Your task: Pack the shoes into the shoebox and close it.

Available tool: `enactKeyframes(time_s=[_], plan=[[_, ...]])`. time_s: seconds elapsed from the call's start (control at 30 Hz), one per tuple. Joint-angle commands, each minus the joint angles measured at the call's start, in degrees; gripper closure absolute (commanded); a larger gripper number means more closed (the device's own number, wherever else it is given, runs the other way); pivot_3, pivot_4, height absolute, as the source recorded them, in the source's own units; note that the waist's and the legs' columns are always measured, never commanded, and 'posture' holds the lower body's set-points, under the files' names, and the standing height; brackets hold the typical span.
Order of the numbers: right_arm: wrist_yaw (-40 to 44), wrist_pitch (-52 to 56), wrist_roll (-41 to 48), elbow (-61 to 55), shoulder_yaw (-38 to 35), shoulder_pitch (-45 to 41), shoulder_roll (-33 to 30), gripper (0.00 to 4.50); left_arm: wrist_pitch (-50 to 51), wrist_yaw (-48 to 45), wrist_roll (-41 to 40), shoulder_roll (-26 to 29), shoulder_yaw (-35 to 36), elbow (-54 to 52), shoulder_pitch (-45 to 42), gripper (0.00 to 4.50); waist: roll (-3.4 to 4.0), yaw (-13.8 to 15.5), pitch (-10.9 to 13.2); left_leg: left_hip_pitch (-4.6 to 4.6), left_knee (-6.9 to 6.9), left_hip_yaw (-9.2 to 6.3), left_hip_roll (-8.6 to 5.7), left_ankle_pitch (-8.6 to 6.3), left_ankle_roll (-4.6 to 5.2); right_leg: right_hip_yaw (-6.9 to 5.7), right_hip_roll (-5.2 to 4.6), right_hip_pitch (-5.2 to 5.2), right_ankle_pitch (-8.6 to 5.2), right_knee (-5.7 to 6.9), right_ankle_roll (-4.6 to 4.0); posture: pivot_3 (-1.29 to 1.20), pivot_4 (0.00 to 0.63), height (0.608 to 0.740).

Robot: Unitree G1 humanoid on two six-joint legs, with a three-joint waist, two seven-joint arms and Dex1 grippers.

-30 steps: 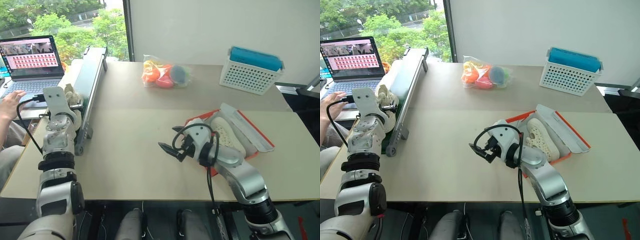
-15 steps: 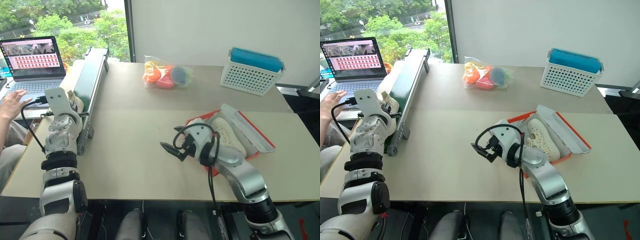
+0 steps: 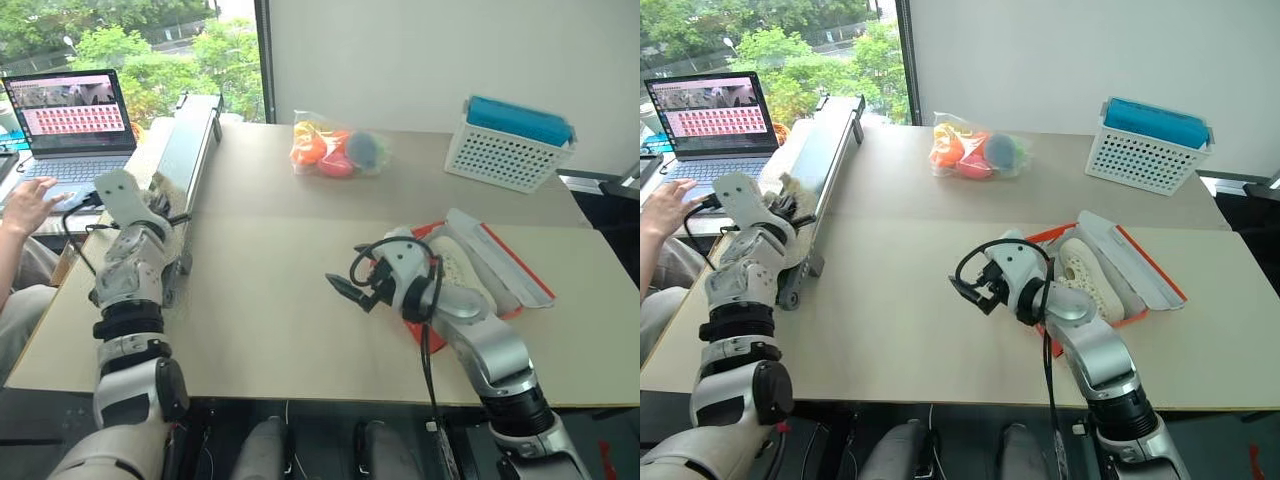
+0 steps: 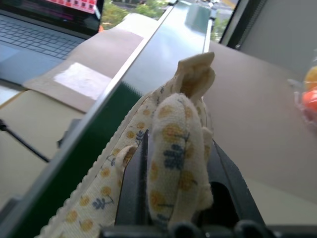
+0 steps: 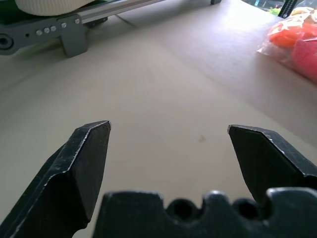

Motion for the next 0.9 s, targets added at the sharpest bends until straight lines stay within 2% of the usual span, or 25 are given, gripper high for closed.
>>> enactKeyframes(time_s=[0.03, 0.2, 0.33, 0.43, 0.53, 0.7, 0.9], plan=[[-2.46, 0.91, 1.56, 0.96, -4.50, -2.43, 1.92, 0.00, 1.93, -2.78, -3.30, -1.48, -2.09, -7.90, -2.48, 4.21, 0.00, -0.20, 0.00, -0.01, -0.01, 0.00, 0.00, 0.00, 0.00, 0.00, 0.00, -0.01, 0.00, 0.01, 0.00, 0.00, 0.150, 0.705], [-10.14, 8.58, 5.87, 6.89, -13.87, -7.79, 7.61, 0.00, 6.67, -3.49, -6.33, -5.29, -4.91, -14.70, -1.99, 4.21, 0.00, -0.87, 0.00, -0.01, -0.02, 0.02, 0.01, 0.01, -0.01, 0.01, 0.03, -0.04, 0.00, 0.03, -0.01, 0.00, 0.150, 0.705], [-15.08, 17.65, 13.18, 9.17, -21.77, -13.27, 12.87, 0.00, 9.77, -3.40, -7.81, -9.84, -8.10, -19.00, 0.05, 4.21, 0.00, -1.21, 0.00, 0.00, -0.07, 0.02, 0.04, 0.02, -0.02, 0.02, 0.05, -0.07, 0.01, 0.06, -0.02, 0.00, 0.150, 0.705], [-17.89, 23.18, 16.65, 10.24, -24.83, -17.12, 15.67, 0.00, 11.35, -4.06, -7.92, -12.31, -10.35, -21.00, 1.22, 4.21, 0.01, -1.36, 0.00, -0.03, -0.08, 0.05, 0.05, 0.02, -0.02, 0.08, 0.09, -0.09, 0.02, 0.12, -0.03, 0.00, 0.150, 0.705], [-23.50, 29.53, 20.99, 13.90, -29.71, -24.82, 20.81, 0.00, 13.16, -4.82, -8.66, -15.82, -13.39, -22.86, 1.90, 4.21, 0.01, -1.57, 0.00, -0.03, -0.07, 0.05, 0.06, 0.03, -0.01, 0.08, 0.10, -0.12, 0.02, 0.17, -0.03, 0.00, 0.150, 0.705], [-27.64, 33.18, 20.79, 18.14, -30.21, -30.74, 23.04, 0.00, 14.24, -5.44, -8.96, -18.05, -15.76, -23.47, 1.33, 4.21, 0.02, -2.03, 0.00, -0.04, -0.12, 0.05, 0.06, 0.02, -0.01, 0.09, 0.13, -0.17, 0.02, 0.20, -0.05, 0.00, 0.150, 0.705], [-28.06, 32.50, 19.91, 21.75, -29.36, -31.12, 21.46, 0.00, 14.70, -5.73, -9.24, -18.99, -16.86, -23.99, 1.48, 4.21, 0.02, -1.97, 0.00, -0.10, -0.10, 0.05, 0.05, 0.02, 0.02, 0.10, 0.13, -0.18, 0.02, 0.18, -0.04, 0.00, 0.150, 0.705]])
